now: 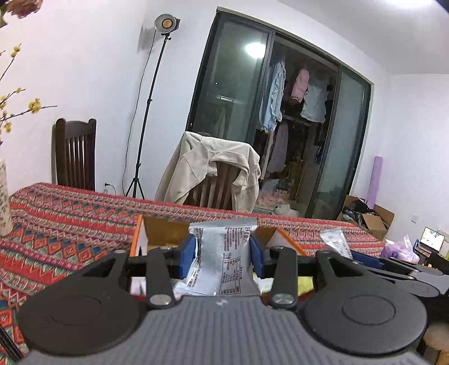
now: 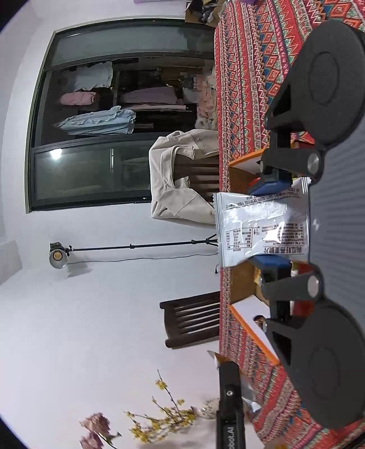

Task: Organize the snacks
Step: 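Carry both white sachets over the box and open both tools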

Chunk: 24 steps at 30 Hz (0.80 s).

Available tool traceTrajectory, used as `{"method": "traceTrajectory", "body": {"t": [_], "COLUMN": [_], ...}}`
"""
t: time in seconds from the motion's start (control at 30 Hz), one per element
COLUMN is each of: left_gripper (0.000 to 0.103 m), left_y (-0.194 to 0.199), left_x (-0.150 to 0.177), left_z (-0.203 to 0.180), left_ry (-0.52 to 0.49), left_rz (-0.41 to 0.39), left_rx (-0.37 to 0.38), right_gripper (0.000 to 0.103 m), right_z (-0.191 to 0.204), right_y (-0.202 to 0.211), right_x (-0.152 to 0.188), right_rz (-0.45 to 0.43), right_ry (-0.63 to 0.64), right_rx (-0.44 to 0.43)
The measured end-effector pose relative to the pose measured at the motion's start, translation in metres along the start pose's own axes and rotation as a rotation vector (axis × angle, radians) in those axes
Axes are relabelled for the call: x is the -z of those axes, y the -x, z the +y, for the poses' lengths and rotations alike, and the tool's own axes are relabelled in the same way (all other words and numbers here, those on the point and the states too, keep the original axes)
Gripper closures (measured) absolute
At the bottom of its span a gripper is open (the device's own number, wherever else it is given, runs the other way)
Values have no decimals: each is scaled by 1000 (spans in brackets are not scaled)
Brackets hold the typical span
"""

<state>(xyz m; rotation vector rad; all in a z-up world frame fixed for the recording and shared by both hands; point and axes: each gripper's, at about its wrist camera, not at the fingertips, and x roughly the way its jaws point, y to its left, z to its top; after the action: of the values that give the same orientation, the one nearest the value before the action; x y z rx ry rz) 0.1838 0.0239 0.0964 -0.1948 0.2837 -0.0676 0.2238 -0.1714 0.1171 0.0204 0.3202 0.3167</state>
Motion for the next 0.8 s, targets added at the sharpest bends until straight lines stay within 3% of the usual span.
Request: {"method": "traceTrajectory", "body": {"t": [0.37,0.53,0.8], "left_gripper": [61,61,61], "left_y": [-62,-94,-119], "left_x": [-16,-7,14], "left_z": [-5,6,17], "left_ry": [37,48,24], "left_rz": [-25,-12,47], "left_rx": [-66,-94,-130], "right_gripper": [61,61,61], "right_z": [-3,-12,-14], "right_y": [-66,-87,-109], "right_x": [-22,-10,8], "right_rz": [-2,-23,53], "right_ry": [-42,-71,-74], "right_rx": [40,56,22]}}
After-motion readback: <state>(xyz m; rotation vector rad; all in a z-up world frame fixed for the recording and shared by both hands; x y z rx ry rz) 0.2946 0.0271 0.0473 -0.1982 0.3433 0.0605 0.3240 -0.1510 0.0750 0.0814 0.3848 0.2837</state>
